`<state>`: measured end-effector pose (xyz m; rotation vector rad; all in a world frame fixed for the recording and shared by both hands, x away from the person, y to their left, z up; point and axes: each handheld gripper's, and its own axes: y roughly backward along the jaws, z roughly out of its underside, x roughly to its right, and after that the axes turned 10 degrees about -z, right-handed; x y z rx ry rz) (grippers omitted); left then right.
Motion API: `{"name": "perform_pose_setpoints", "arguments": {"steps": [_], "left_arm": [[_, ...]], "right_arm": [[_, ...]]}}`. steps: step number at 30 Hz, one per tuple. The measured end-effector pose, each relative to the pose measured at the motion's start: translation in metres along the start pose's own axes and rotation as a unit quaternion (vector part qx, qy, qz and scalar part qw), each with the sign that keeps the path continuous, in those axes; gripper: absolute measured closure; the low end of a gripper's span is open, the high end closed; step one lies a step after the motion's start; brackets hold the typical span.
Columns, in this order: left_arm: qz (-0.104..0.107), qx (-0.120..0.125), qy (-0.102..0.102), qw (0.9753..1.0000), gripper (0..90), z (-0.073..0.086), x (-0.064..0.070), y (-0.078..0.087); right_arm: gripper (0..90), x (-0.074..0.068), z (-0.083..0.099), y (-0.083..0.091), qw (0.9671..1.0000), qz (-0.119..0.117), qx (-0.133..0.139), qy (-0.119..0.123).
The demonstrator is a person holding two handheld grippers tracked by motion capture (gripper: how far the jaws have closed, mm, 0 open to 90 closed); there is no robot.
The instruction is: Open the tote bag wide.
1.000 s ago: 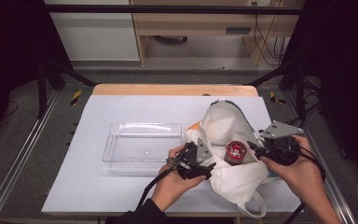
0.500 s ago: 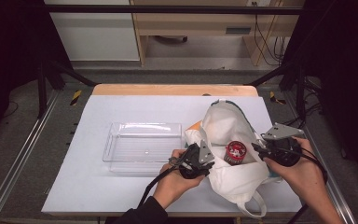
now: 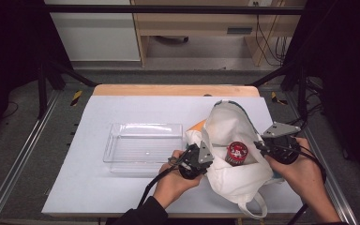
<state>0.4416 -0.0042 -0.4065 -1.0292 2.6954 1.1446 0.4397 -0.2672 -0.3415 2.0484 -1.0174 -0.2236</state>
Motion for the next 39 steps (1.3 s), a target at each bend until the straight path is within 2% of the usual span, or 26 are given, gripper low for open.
{"name": "perform_pose_setpoints", "arguments": {"steps": [1, 4, 7, 9, 10, 19, 24, 32, 34, 35, 39], "left_arm": [[-0.002, 0.003, 0.003, 1.0, 79.8, 0.001, 0.0, 0.002], [-0.001, 0.005, 0.004, 1.0, 81.0, 0.002, 0.0, 0.003], [-0.005, 0.001, -0.003, 1.0, 81.6, 0.004, 0.001, 0.003], [-0.005, 0.001, -0.003, 1.0, 81.7, 0.005, 0.001, 0.004], [-0.004, 0.001, -0.001, 1.0, 81.9, 0.006, 0.002, 0.003], [-0.006, -0.002, -0.008, 0.9999, 82.8, 0.01, 0.003, 0.001], [-0.013, -0.002, -0.014, 0.9998, 83.0, 0.012, 0.006, 0.001], [-0.016, -0.007, -0.009, 0.9998, 83.3, 0.019, 0.011, 0.002], [-0.005, -0.007, -0.003, 1.0, 83.5, 0.024, 0.013, 0.002], [-0.015, -0.007, -0.006, 0.9998, 83.5, 0.025, 0.012, 0.003], [-0.011, -0.003, 0.001, 0.9999, 83.6, 0.03, 0.011, 0.008]], "right_arm": [[75.4, 0.003, 0.002, 0.0, 1.0, 0.005, -0.001, 0.0], [77.6, 0.007, 0.006, 0.0, 1.0, 0.007, -0.002, -0.003], [80.7, 0.018, 0.015, -0.001, 0.9999, 0.008, 0.0, -0.014], [81.0, 0.021, 0.017, -0.002, 0.9998, 0.009, 0.001, -0.019], [81.3, 0.029, 0.023, -0.005, 0.9996, 0.011, 0.001, -0.028], [81.8, 0.058, 0.045, -0.024, 0.9974, 0.012, -0.003, -0.071], [81.9, 0.068, 0.054, -0.029, 0.9968, 0.008, 0.0, -0.079], [82.0, 0.082, 0.066, -0.036, 0.9955, 0.007, -0.003, -0.095], [82.1, 0.087, 0.068, -0.04, 0.9951, 0.013, -0.008, -0.098], [82.1, 0.089, 0.068, -0.04, 0.9948, 0.018, -0.009, -0.099], [82.2, 0.096, 0.066, -0.042, 0.9937, 0.033, -0.005, -0.107]]}}
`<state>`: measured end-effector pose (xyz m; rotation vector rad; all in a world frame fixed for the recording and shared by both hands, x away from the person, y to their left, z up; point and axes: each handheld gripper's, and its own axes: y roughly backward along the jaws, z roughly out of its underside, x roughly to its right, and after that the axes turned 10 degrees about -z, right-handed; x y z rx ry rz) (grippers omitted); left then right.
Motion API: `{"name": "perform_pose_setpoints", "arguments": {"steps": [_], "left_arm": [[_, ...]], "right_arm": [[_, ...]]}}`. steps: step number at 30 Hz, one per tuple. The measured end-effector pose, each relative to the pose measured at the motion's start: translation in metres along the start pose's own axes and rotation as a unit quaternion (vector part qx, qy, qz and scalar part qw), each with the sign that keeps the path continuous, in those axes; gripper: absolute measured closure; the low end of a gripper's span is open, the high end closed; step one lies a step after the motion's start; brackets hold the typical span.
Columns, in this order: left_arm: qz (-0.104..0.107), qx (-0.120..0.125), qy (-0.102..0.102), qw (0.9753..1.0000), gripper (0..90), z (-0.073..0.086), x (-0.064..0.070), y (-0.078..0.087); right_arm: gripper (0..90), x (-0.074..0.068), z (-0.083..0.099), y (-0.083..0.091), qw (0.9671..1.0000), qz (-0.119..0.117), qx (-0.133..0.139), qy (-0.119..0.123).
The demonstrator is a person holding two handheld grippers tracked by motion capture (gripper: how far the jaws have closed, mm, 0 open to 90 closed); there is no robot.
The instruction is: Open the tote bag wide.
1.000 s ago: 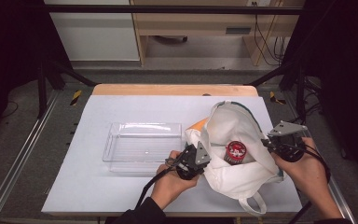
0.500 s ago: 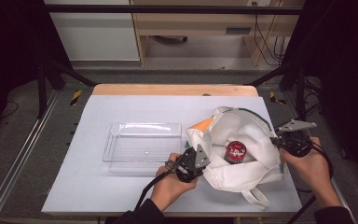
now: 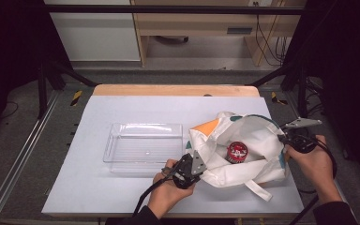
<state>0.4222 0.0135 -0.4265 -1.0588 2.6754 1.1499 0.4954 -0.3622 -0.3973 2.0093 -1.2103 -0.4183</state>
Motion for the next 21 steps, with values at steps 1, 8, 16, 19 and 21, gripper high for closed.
{"name": "perform_pose_setpoints", "arguments": {"steps": [1, 8, 16, 19, 21], "left_arm": [[0.0, 0.002, 0.003, 1.0, 83.6, 0.001, 0.0, 0.001], [0.002, 0.0, 0.004, 1.0, 83.9, 0.012, 0.004, 0.002], [0.005, -0.002, 0.007, 1.0, 84.1, 0.021, 0.007, -0.001], [0.006, 0.001, 0.009, 0.9999, 84.1, 0.023, 0.008, 0.001], [0.005, 0.001, 0.009, 0.9999, 84.2, 0.024, 0.009, 0.002]], "right_arm": [[82.2, 0.001, -0.001, 0.0, 1.0, 0.003, 0.0, -0.003], [82.2, 0.005, -0.005, -0.015, 0.9998, 0.016, -0.011, -0.009], [82.1, 0.01, 0.005, -0.032, 0.9993, 0.007, -0.023, -0.027], [82.1, 0.009, 0.004, -0.031, 0.9993, 0.008, -0.024, -0.026], [82.1, 0.009, 0.002, -0.03, 0.9995, 0.01, -0.02, -0.024]]}}
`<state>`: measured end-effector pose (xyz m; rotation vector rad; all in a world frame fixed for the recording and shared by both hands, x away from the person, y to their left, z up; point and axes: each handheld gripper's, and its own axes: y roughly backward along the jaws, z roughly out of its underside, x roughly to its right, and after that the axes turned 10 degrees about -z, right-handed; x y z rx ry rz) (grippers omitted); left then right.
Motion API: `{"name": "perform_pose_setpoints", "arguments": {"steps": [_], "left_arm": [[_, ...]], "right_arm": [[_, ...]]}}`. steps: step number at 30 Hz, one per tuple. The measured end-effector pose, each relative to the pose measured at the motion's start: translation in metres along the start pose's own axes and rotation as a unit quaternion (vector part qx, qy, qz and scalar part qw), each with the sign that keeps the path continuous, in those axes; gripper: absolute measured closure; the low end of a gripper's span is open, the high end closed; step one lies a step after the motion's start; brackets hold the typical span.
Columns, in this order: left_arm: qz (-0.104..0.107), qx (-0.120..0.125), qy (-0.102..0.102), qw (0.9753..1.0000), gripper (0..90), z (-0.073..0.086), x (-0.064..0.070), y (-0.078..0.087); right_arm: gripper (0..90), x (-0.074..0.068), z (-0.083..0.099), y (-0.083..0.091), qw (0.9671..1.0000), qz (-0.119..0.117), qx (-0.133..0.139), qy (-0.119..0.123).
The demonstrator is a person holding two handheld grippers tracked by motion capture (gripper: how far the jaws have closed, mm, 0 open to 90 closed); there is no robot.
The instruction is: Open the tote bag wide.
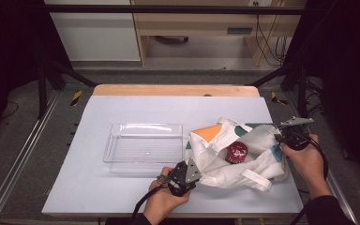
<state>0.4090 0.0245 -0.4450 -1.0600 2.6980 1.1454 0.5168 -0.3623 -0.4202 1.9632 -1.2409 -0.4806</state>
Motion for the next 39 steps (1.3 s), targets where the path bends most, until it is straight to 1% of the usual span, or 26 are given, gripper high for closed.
{"name": "perform_pose_setpoints", "arguments": {"steps": [6, 8, 11, 12, 16, 19, 22, 24, 25, 26, 27, 28, 29, 31, 32, 33, 34, 36, 37, 38, 39], "left_arm": [[0.001, 0.0, 0.0, 1.0, 84.2, 0.003, 0.002, 0.0], [0.003, -0.001, 0.001, 1.0, 84.3, 0.005, 0.002, -0.001], [0.007, -0.001, 0.002, 1.0, 84.3, 0.006, 0.002, -0.001], [0.005, -0.002, 0.0, 1.0, 84.3, 0.006, 0.002, -0.001], [0.006, -0.002, 0.0, 1.0, 84.4, 0.008, 0.003, -0.002], [0.007, -0.001, 0.004, 1.0, 84.4, 0.011, 0.003, -0.002], [0.005, 0.0, 0.005, 1.0, 84.1, 0.011, 0.003, -0.002], [0.001, 0.002, 0.009, 1.0, 83.6, 0.009, 0.003, -0.001], [0.0, 0.003, 0.009, 1.0, 83.0, 0.008, 0.003, -0.001], [0.0, 0.003, 0.009, 1.0, 82.4, 0.008, 0.003, -0.001], [-0.002, 0.004, 0.012, 0.9999, 80.9, 0.006, 0.002, -0.001], [-0.002, 0.004, 0.012, 0.9999, 79.4, 0.006, 0.002, -0.001], [-0.004, 0.008, 0.014, 0.9999, 76.7, 0.004, 0.001, 0.0], [-0.011, 0.013, 0.018, 0.9997, 71.1, 0.002, -0.001, 0.002], [-0.011, 0.013, 0.018, 0.9997, 69.3, 0.002, -0.001, 0.002], [-0.014, 0.021, 0.026, 0.9994, 67.1, -0.001, -0.001, 0.003], [-0.015, 0.023, 0.028, 0.9992, 65.3, -0.002, -0.001, 0.004], [-0.018, 0.023, 0.026, 0.9992, 60.9, -0.003, -0.001, 0.005], [-0.021, 0.029, 0.026, 0.999, 58.7, -0.006, 0.0, 0.007], [-0.021, 0.029, 0.026, 0.999, 56.7, -0.006, 0.0, 0.007], [-0.023, 0.03, 0.022, 0.9991, 54.1, -0.009, 0.0, 0.009]], "right_arm": [[82.1, -0.001, -0.003, -0.001, 1.0, 0.0, 0.002, 0.003], [82.1, 0.0, -0.002, -0.004, 1.0, -0.003, -0.005, 0.001], [82.0, 0.002, -0.001, -0.009, 0.9998, -0.007, -0.016, -0.01], [82.0, 0.002, -0.001, -0.01, 0.9997, -0.008, -0.018, -0.012], [81.7, 0.003, 0.001, -0.017, 0.9994, -0.007, -0.029, -0.018], [81.4, 0.003, 0.001, -0.019, 0.9993, -0.008, -0.029, -0.02], [79.1, 0.003, 0.002, -0.016, 0.9995, -0.007, -0.025, -0.02], [73.7, 0.001, 0.001, -0.012, 0.9996, -0.004, -0.018, -0.022], [69.6, 0.001, 0.001, -0.009, 0.9997, -0.006, -0.008, -0.023], [69.6, 0.001, 0.001, -0.009, 0.9997, -0.006, -0.008, -0.023], [63.5, 0.0, 0.0, -0.003, 0.9997, -0.008, 0.008, -0.02], [63.5, 0.0, 0.0, -0.003, 0.9997, -0.008, 0.008, -0.02], [54.3, -0.002, -0.003, 0.006, 0.9995, -0.008, 0.025, -0.015], [45.9, -0.005, -0.006, 0.014, 0.9992, -0.013, 0.036, -0.011], [43.8, -0.007, -0.007, 0.018, 0.9991, -0.014, 0.039, -0.006], [42.4, -0.009, -0.008, 0.023, 0.9989, -0.014, 0.045, -0.001], [41.5, -0.012, -0.009, 0.028, 0.9986, -0.014, 0.05, -0.002], [39.8, -0.017, -0.011, 0.037, 0.998, -0.016, 0.062, 0.002], [39.1, -0.021, -0.011, 0.041, 0.9977, -0.018, 0.065, 0.005], [39.1, -0.021, -0.011, 0.041, 0.9977, -0.018, 0.065, 0.005], [38.0, -0.029, -0.013, 0.051, 0.9972, -0.018, 0.072, 0.013]]}}
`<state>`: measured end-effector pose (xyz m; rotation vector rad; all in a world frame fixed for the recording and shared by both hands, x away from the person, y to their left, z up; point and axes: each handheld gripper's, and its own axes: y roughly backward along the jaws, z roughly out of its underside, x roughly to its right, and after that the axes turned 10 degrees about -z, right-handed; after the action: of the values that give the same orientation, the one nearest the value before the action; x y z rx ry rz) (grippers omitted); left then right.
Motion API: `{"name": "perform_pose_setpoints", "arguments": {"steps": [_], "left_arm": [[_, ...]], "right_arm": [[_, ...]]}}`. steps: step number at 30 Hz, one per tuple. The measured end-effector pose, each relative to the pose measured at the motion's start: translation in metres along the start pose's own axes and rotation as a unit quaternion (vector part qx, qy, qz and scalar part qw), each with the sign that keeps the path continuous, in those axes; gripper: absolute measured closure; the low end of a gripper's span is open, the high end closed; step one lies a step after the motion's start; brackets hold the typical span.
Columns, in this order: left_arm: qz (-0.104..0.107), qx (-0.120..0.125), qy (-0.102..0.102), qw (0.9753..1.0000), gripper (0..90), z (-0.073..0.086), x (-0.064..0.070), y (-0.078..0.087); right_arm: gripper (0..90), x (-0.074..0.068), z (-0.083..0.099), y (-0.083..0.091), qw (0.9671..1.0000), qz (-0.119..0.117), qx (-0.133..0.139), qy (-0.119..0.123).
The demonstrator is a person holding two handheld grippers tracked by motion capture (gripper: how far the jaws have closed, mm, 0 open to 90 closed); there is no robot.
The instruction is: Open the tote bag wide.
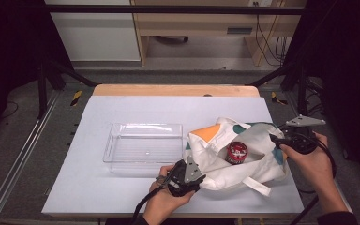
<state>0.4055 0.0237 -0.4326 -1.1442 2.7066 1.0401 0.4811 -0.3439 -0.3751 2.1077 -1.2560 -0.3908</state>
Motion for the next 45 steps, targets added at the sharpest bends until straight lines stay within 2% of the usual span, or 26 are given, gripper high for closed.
{"name": "perform_pose_setpoints", "arguments": {"steps": [5, 6, 10, 15, 19, 21, 25, 26, 33, 36, 45], "left_arm": [[-0.006, 0.014, -0.008, 0.9999, 47.9, -0.017, -0.004, 0.008], [-0.01, 0.019, -0.012, 0.9997, 46.9, -0.027, -0.007, 0.011], [-0.01, 0.03, -0.019, 0.9993, 42.7, -0.047, -0.013, 0.014], [-0.013, 0.038, -0.037, 0.9985, 38.7, -0.077, -0.015, 0.005], [-0.01, 0.034, -0.043, 0.9985, 37.4, -0.094, -0.012, -0.004], [-0.008, 0.03, -0.048, 0.9984, 37.1, -0.1, -0.011, -0.01], [-0.007, 0.025, -0.05, 0.9984, 37.8, -0.104, -0.01, -0.017], [-0.008, 0.01, -0.056, 0.9983, 38.1, -0.105, -0.009, -0.022], [-0.005, 0.0, -0.053, 0.9986, 39.5, -0.103, -0.012, -0.031], [-0.019, -0.013, -0.064, 0.9977, 44.5, -0.102, -0.016, -0.032], [-0.023, -0.016, -0.044, 0.9986, 56.8, -0.102, -0.035, -0.036]], "right_arm": [[36.1, -0.021, -0.005, 0.017, 0.9998, -0.008, 0.015, 0.005], [35.6, -0.027, -0.005, 0.02, 0.9998, -0.009, 0.015, 0.006], [32.4, -0.041, -0.003, 0.023, 0.9997, -0.017, 0.014, 0.005], [30.4, -0.047, -0.001, 0.023, 0.9998, -0.012, 0.015, -0.012], [30.6, -0.047, 0.0, 0.018, 0.9997, -0.009, 0.011, -0.018], [31.2, -0.047, 0.0, 0.015, 0.9999, -0.006, 0.008, -0.012], [32.5, -0.047, -0.001, 0.012, 0.9998, -0.004, 0.009, -0.02], [32.7, -0.047, -0.002, 0.011, 0.9997, -0.002, 0.007, -0.022], [32.8, -0.049, -0.004, 0.005, 0.9996, -0.002, 0.003, -0.027], [32.7, -0.05, -0.002, 0.004, 0.9998, 0.001, -0.003, -0.021], [32.7, -0.049, 0.013, 0.008, 0.9995, 0.009, -0.015, -0.026]]}}
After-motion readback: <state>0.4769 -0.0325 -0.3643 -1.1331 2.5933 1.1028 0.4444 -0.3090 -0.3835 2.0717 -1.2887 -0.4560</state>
